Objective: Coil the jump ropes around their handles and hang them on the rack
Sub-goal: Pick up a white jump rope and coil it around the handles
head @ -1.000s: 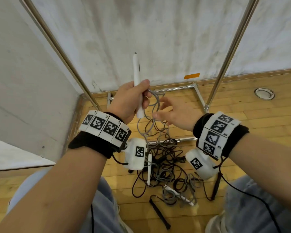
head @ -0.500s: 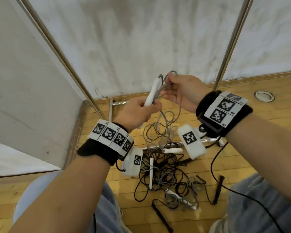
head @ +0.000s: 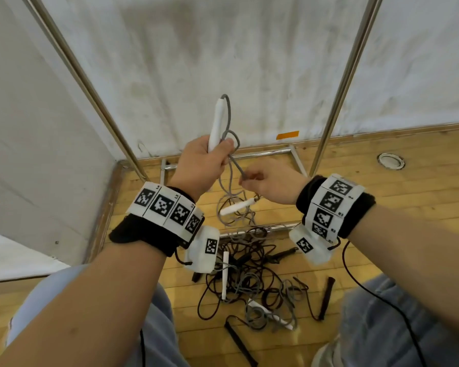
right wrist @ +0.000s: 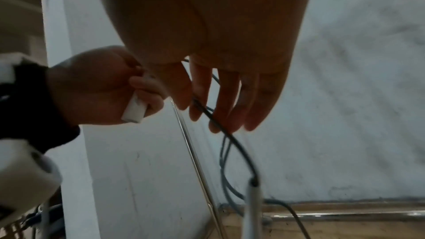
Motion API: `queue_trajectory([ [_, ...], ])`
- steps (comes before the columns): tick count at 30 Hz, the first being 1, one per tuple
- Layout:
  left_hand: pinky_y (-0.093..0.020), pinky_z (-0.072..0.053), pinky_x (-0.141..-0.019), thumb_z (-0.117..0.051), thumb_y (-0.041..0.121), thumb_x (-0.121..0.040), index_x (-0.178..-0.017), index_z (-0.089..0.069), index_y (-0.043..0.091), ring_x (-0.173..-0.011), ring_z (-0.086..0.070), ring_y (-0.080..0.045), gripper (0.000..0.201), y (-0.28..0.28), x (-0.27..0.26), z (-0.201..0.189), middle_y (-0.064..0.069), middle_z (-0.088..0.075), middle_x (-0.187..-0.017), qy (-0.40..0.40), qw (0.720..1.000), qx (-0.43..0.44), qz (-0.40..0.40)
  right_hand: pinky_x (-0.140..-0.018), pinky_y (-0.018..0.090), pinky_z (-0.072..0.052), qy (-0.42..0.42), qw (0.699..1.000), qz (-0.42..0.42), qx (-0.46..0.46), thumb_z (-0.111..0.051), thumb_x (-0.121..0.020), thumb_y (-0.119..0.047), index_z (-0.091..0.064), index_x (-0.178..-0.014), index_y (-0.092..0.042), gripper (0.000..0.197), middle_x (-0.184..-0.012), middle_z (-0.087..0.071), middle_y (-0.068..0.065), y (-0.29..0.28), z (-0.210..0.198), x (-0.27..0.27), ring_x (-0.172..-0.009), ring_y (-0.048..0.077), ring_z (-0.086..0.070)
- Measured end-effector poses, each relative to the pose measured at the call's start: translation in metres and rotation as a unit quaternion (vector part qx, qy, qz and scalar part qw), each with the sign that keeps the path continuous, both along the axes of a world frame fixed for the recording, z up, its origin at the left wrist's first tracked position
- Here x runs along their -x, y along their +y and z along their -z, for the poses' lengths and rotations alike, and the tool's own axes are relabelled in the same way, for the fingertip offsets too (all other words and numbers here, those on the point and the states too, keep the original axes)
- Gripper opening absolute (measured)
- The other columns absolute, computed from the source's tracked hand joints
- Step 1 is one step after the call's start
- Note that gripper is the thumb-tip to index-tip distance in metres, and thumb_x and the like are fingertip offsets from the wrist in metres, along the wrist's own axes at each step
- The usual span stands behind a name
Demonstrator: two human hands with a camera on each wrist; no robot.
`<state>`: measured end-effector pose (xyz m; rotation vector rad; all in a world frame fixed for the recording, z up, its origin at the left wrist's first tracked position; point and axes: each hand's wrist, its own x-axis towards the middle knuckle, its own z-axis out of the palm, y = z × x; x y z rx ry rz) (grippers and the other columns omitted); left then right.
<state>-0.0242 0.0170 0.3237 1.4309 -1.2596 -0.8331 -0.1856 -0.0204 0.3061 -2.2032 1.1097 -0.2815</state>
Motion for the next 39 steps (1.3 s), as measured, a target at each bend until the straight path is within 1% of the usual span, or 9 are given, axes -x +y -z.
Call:
queue_trajectory([
  [5, -0.022, -0.039, -0.048, -0.056, 0.027, -0.094, -0.077, -0.06, 0.014, -0.047, -0.043, -0.01, 0.022, 0.006, -0.002, -0.007, 0.008, -0.051, -0.053, 0.041, 0.999, 0.028, 0.011, -0.067, 0.035, -0.051, -0.02, 1.0, 0.011, -0.006, -0.05, -0.095, -0.025, -0.059, -0.07, -0.021, 0.027, -0.066, -0.064, -0.004, 0.006, 0.005, 0.002, -0.061, 0.011, -0.061],
  [9, -0.023, -0.041, -0.053, -0.059, 0.039, -0.09, -0.091, -0.065, 0.008, -0.052, -0.046, -0.011, 0.031, 0.008, -0.005, -0.008, 0.005, -0.059, -0.061, 0.047, 0.999, 0.008, 0.009, -0.055, 0.023, -0.05, -0.152, 0.986, 0.051, -0.053, -0.043, -0.098, -0.018, -0.058, -0.076, -0.013, 0.027, -0.061, -0.065, -0.003, 0.012, -0.005, 0.0, -0.055, 0.013, -0.06],
  [12, -0.028, -0.042, -0.061, -0.068, 0.019, -0.083, -0.076, -0.063, 0.017, -0.058, -0.047, -0.013, 0.009, 0.01, -0.004, -0.006, 0.003, -0.056, -0.063, 0.021, 0.999, -0.027, 0.017, -0.046, 0.014, -0.039, -0.229, 0.968, 0.098, -0.016, -0.049, -0.096, -0.024, -0.065, -0.073, -0.012, 0.03, -0.055, -0.059, -0.009, 0.006, -0.024, 0.001, -0.048, 0.006, -0.047],
  [15, -0.032, -0.042, -0.066, -0.077, 0.017, -0.075, -0.078, -0.059, 0.013, -0.066, -0.048, -0.015, 0.018, 0.014, 0.002, -0.002, -0.002, -0.054, -0.072, -0.011, 0.997, -0.05, 0.059, -0.039, 0.021, -0.031, -0.385, 0.897, 0.153, -0.156, -0.047, -0.098, -0.021, -0.059, -0.074, -0.011, 0.029, -0.059, -0.048, -0.001, 0.002, -0.039, -0.001, -0.042, 0.01, -0.038],
  [19, -0.015, -0.042, -0.058, -0.083, 0.024, -0.071, -0.091, -0.063, 0.016, -0.057, -0.048, -0.001, 0.029, 0.018, 0.008, 0.0, 0.015, -0.052, -0.067, -0.057, 0.993, -0.049, 0.091, -0.043, 0.019, -0.043, -0.525, 0.772, 0.182, -0.309, -0.041, -0.1, -0.019, -0.053, -0.077, -0.009, 0.028, -0.066, -0.05, 0.003, -0.003, -0.05, -0.003, -0.045, 0.011, -0.048],
  [22, -0.029, -0.049, -0.079, -0.078, 0.015, -0.077, -0.096, -0.065, 0.013, -0.078, -0.06, -0.009, 0.023, 0.017, 0.011, 0.003, 0.006, -0.065, -0.084, -0.07, 0.989, -0.058, 0.115, -0.045, 0.017, -0.048, -0.587, 0.686, 0.209, -0.375, -0.043, -0.1, -0.019, -0.054, -0.077, -0.005, 0.029, -0.067, -0.051, 0.005, -0.007, -0.049, 0.0, -0.046, 0.011, -0.053],
  [27, -0.021, -0.041, -0.062, -0.069, 0.018, -0.086, -0.085, -0.066, 0.023, -0.062, -0.05, -0.007, 0.006, 0.014, 0.011, 0.008, 0.011, -0.06, -0.072, -0.066, 0.99, -0.057, 0.108, -0.05, 0.018, -0.052, -0.597, 0.664, 0.244, -0.379, -0.043, -0.1, -0.016, -0.054, -0.078, -0.003, 0.028, -0.062, -0.057, 0.005, -0.011, -0.038, 0.006, -0.051, 0.014, -0.062],
  [33, -0.027, -0.047, -0.08, -0.082, 0.022, -0.073, -0.102, -0.064, 0.022, -0.088, -0.062, -0.007, 0.035, 0.0, 0.021, 0.017, 0.005, -0.068, -0.106, -0.01, 0.995, -0.068, 0.074, -0.047, 0.018, -0.053, -0.656, 0.549, 0.253, -0.452, -0.041, -0.1, -0.012, -0.051, -0.074, -0.002, 0.03, -0.049, -0.057, 0.006, -0.016, -0.045, 0.002, -0.045, 0.015, -0.061],
  [39, -0.013, -0.048, -0.067, -0.082, 0.024, -0.072, -0.098, -0.058, 0.035, -0.08, -0.056, 0.001, 0.037, -0.011, 0.025, 0.025, 0.008, -0.06, -0.097, -0.003, 1.0, -0.02, 0.015, -0.039, 0.015, -0.047, -0.624, 0.548, 0.255, -0.496, -0.04, -0.1, -0.01, -0.05, -0.077, -0.003, 0.027, -0.05, -0.051, 0.005, -0.015, -0.053, -0.001, -0.037, 0.011, -0.053],
])
